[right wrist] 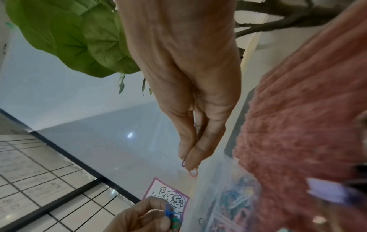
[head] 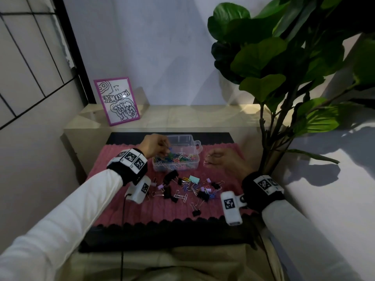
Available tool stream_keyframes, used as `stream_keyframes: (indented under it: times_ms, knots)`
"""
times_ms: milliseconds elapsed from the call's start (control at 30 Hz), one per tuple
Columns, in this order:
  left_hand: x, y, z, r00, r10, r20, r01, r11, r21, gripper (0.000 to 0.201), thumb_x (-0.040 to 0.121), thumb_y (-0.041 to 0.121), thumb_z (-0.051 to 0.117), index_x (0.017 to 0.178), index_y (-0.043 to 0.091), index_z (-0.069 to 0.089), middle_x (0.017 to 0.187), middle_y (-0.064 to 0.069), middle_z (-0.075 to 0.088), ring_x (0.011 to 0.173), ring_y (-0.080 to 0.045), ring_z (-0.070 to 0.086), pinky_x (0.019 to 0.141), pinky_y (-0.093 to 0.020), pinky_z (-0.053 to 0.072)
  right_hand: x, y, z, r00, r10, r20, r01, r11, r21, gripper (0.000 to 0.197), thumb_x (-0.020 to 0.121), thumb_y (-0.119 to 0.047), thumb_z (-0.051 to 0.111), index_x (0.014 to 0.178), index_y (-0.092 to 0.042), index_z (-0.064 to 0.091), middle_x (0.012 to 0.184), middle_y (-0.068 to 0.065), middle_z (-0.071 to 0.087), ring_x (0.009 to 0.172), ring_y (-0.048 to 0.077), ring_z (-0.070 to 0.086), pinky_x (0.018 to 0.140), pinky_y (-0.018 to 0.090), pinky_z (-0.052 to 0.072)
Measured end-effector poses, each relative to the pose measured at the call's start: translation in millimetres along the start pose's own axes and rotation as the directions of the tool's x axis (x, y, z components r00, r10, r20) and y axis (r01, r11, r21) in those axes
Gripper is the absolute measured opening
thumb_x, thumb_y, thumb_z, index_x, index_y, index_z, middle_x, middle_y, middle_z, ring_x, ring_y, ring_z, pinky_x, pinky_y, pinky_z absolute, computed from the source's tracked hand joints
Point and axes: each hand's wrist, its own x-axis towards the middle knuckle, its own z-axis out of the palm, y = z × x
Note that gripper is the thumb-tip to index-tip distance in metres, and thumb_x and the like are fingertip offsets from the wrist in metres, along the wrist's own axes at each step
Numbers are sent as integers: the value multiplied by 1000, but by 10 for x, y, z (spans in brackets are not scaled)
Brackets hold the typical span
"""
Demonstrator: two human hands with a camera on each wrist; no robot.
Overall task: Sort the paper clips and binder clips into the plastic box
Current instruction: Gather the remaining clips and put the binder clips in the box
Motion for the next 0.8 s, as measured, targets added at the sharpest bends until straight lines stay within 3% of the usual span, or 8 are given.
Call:
stream_keyframes:
  times_ms: [100, 167, 267, 400, 500, 600, 700, 800]
  knots:
    - [58, 1, -9, 1000, -2, 28, 1, 999, 46, 11, 83, -7, 56, 87, 2, 62, 67, -4, 63, 60, -11, 62, 55, -13, 55, 208, -167, 124, 998, -50, 42, 53, 996, -66, 10, 81, 6, 61, 80, -3, 62, 80, 9, 65, 65, 6, 68, 62, 14, 54]
    - [72, 12, -22, 998, -6, 65, -2, 993, 116, 15, 83, -4, 57, 93, 2, 66, 72, -1, 65, 66, -10, 62, 55, -9, 52, 362, -263, 223, 997, -64, 37, 67, 996, -66, 14, 81, 9, 60, 75, -5, 60, 78, 12, 62, 59, 7, 67, 62, 16, 56]
    - [41, 14, -44, 996, -8, 84, -8, 982, 188, 23, 84, -1, 58, 103, 6, 67, 93, -3, 67, 79, -14, 64, 55, -9, 51, 566, -363, 381, 994, -109, 4, 106, 966, -238, 11, 79, 9, 63, 77, -2, 62, 76, 15, 64, 55, 6, 65, 61, 16, 55]
    - [-101, 52, -67, 995, 99, -6, -94, 959, 266, 25, 85, -5, 53, 102, 7, 67, 102, -9, 69, 83, -16, 67, 52, -6, 49, 630, -445, 496, 986, -94, 138, 158, 786, -597, 17, 81, 6, 60, 94, 1, 69, 91, 13, 68, 74, 11, 61, 67, 9, 47]
    - [-223, 151, -17, 986, 168, -2, -158, 930, 332, 26, 82, -6, 52, 99, 6, 68, 101, -10, 71, 83, -13, 65, 58, -6, 46, 527, -471, 449, 974, -141, 176, 223, 731, -645, 20, 82, 7, 55, 95, 1, 70, 94, 10, 69, 82, 12, 60, 62, 2, 44]
    - [-332, 203, 206, 969, 184, 165, -229, 918, 323, 24, 85, -4, 51, 99, 7, 68, 99, -7, 71, 79, -8, 62, 62, -1, 44, 294, -391, 284, 954, -253, 162, 298, 725, -621, 14, 81, 5, 60, 89, 1, 71, 90, 10, 72, 78, 9, 65, 69, 3, 47]
    - [-380, 217, 504, 910, 159, 382, -265, 932, 245, 26, 86, -7, 47, 103, 0, 65, 100, -16, 69, 74, -13, 63, 62, -10, 52, -34, -197, 81, 948, -221, 229, 318, 643, -696, 13, 76, 5, 66, 82, -5, 71, 78, -6, 68, 69, -12, 59, 67, -2, 39]
    - [-345, 283, 735, 860, 149, 488, -360, 855, 373, 29, 84, -3, 52, 110, 3, 64, 108, -13, 68, 91, -19, 64, 78, -21, 50, -304, 48, -62, 967, -90, 240, 246, 592, -768, 15, 75, 4, 66, 82, -8, 72, 82, 4, 72, 65, -3, 58, 61, 1, 39]
